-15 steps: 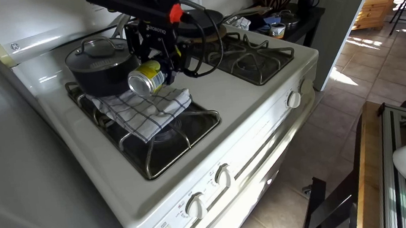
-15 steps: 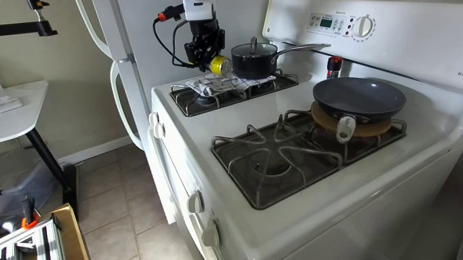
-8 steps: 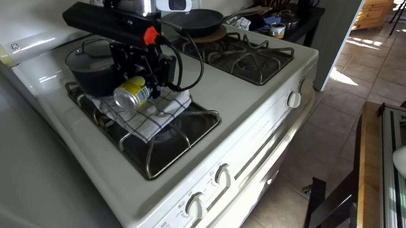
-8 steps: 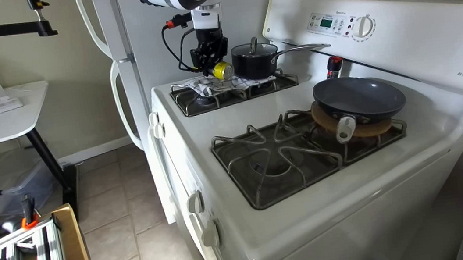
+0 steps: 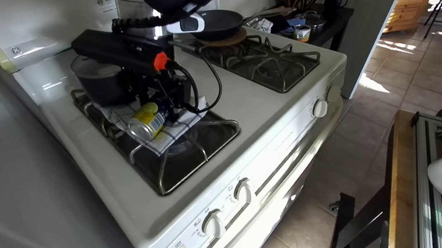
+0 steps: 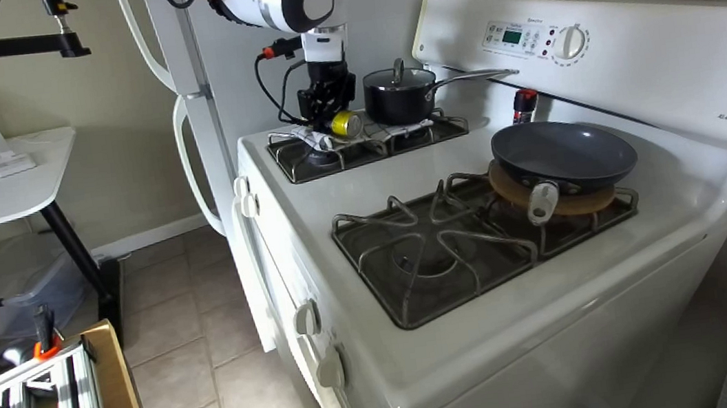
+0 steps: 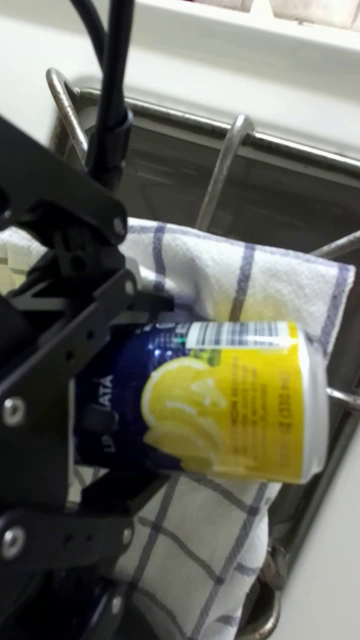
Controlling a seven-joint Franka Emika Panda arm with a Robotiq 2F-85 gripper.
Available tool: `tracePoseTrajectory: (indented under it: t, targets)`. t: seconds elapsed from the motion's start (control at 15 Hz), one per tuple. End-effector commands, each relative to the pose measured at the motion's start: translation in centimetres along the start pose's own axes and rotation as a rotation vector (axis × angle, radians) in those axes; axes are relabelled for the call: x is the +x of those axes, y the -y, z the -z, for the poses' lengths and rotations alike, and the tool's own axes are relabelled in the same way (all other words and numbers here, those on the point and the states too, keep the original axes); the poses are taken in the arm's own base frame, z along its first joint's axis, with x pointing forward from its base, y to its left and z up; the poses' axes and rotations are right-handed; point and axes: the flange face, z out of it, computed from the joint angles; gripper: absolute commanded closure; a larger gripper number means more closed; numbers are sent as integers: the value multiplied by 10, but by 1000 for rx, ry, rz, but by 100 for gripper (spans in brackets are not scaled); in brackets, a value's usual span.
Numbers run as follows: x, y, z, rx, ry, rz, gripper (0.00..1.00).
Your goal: Pick up the yellow can from the stove top and place it on the tea towel
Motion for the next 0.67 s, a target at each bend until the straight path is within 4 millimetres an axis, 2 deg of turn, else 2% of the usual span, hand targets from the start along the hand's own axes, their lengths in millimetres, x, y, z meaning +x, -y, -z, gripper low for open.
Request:
tracePoseTrajectory:
  t: [0.0, 0.27, 0.6]
  targets:
    - [4, 0, 14, 12, -42, -43, 0]
    - [17, -10, 48, 33, -80, -15, 0]
    - [35, -45, 93, 10, -60, 79, 0]
